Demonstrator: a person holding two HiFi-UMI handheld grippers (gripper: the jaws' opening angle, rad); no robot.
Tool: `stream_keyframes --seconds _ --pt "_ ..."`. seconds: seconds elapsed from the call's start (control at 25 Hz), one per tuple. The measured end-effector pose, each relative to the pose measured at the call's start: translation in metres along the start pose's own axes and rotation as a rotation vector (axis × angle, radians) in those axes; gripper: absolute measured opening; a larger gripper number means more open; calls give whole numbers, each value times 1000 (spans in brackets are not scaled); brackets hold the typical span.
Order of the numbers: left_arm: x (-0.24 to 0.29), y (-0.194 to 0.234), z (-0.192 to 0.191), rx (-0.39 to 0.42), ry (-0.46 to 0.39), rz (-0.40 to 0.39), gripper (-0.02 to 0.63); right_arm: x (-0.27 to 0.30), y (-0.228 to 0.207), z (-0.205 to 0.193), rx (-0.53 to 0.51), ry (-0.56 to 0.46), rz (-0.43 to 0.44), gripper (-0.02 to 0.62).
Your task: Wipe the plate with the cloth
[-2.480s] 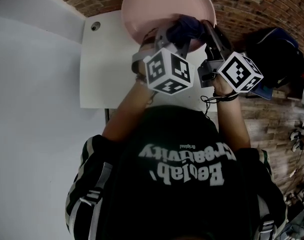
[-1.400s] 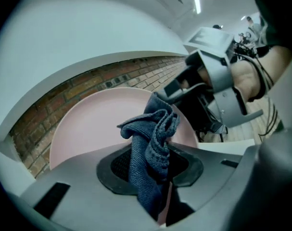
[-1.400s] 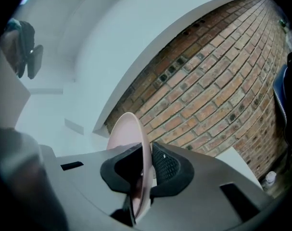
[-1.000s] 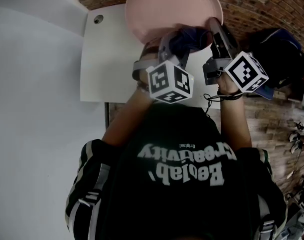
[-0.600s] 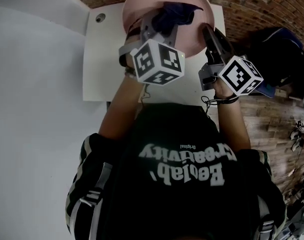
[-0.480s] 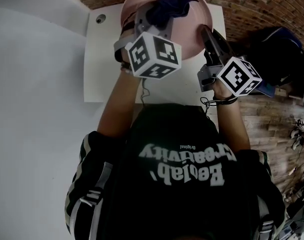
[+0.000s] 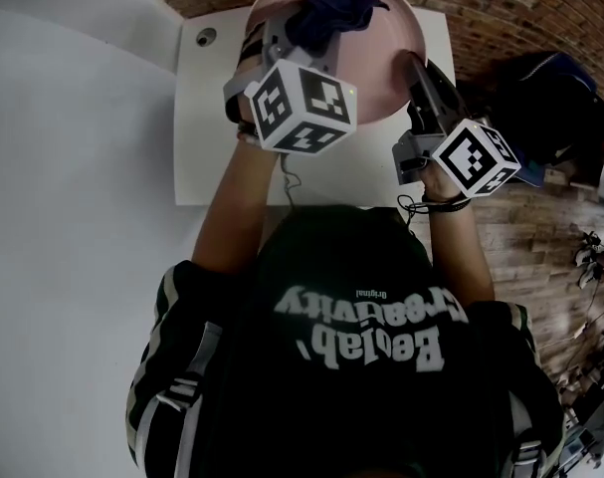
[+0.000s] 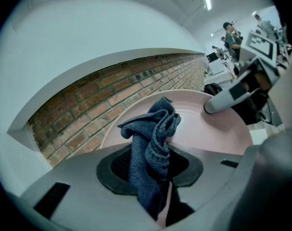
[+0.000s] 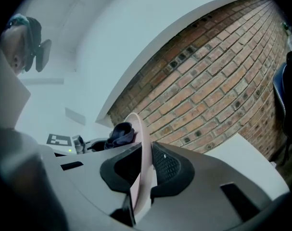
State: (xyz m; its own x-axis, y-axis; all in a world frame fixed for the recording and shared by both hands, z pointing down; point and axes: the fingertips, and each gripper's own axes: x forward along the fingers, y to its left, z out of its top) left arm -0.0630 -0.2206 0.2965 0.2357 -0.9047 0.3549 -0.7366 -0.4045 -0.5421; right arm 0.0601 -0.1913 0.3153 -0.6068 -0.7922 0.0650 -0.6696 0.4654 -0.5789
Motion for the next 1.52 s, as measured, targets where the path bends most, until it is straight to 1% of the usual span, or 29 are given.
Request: stream_keyframes --seconds 0.16,0.28,0.44,0.6,0.8,0.92,1.04,1.36,1.52 --pt "-14 -18 -18 -16 8 -51 130 3 11 5 -8 -33 -17 31" --pt "-20 -35 -30 -19 13 -84 130 6 11 9 -12 -60 -24 31" --pt "-33 -60 -45 -8 23 -136 131 5 14 10 -9 -92 -36 31" --pt "-41 -82 -49 15 24 -188 130 4 14 18 -17 -127 -52 31" --pt "-45 -100 -54 39 22 -222 131 2 13 18 -32 -141 -68 31" --pt "-44 -91 -55 36 25 -201 132 1 16 15 -64 -126 -58 26" --pt "-43 -66 -56 17 22 -152 132 0 20 10 -90 -113 -49 20" --pt "-32 4 -54 -2 36 -14 132 -5 18 -3 -110 -73 -46 17" --pt "-30 28 -54 -12 42 34 131 -12 16 -12 -100 -55 -51 17"
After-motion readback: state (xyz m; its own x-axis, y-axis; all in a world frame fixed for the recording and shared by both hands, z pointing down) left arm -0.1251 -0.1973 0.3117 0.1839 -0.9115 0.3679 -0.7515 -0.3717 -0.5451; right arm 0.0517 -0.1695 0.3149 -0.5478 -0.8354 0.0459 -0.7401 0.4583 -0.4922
